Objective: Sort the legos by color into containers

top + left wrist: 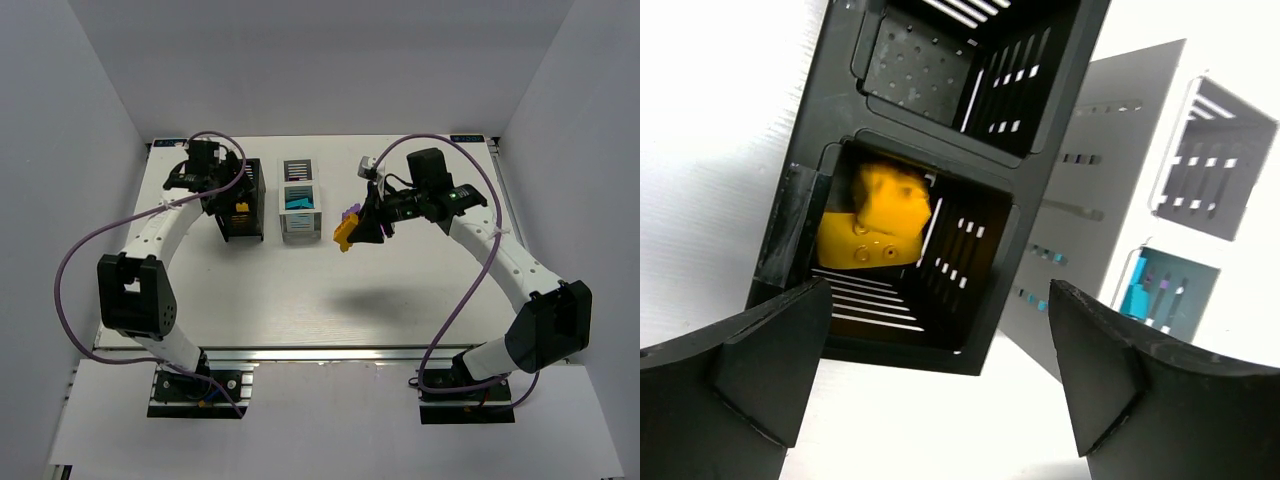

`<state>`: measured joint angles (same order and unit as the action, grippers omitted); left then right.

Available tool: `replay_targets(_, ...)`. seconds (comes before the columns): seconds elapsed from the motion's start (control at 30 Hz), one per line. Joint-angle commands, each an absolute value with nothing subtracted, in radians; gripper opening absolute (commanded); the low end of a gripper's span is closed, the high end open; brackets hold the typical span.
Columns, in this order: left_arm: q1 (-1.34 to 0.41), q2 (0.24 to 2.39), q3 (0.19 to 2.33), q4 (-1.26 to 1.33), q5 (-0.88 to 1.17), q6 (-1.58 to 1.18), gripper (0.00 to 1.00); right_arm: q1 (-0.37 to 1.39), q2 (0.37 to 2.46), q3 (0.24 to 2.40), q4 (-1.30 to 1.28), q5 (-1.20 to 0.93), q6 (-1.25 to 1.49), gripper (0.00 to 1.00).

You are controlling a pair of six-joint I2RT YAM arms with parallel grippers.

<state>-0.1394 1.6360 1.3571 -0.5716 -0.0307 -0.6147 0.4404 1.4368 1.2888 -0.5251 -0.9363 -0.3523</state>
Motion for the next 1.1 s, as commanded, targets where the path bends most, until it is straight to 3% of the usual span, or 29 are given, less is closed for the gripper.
replay_targets(0.0,-0.135,1.556,1.362,-0.543,-0.035,-0.615,0.98,0.44,1.427,1.341,-0.538,-0.934,-0.391,0.06)
replay_targets(0.37,-0.133,1.286,1.163,-0.431,0.221,-0.66,0.98,0.472,1.381,1.325,-0.595,-0.885,-0.687,0.08)
replay_targets(0.57,-0.133,1.085,0.898,-0.155,0.484,-0.73,0.98,0.483,1.453,1.423,-0.699,-1.051,-0.695,0.08)
replay_targets(0.8,-0.135,0.775,0.626,0.283,0.653,-0.837,0.97,0.495,1.519,1.471,-0.658,-1.202,-0.47,0.07)
replay_targets(1.07,-0.152,0.742,0.568,0.508,0.729,-0.911,0.96,0.528,1.503,1.33,-0.35,-1.298,-0.092,0.05)
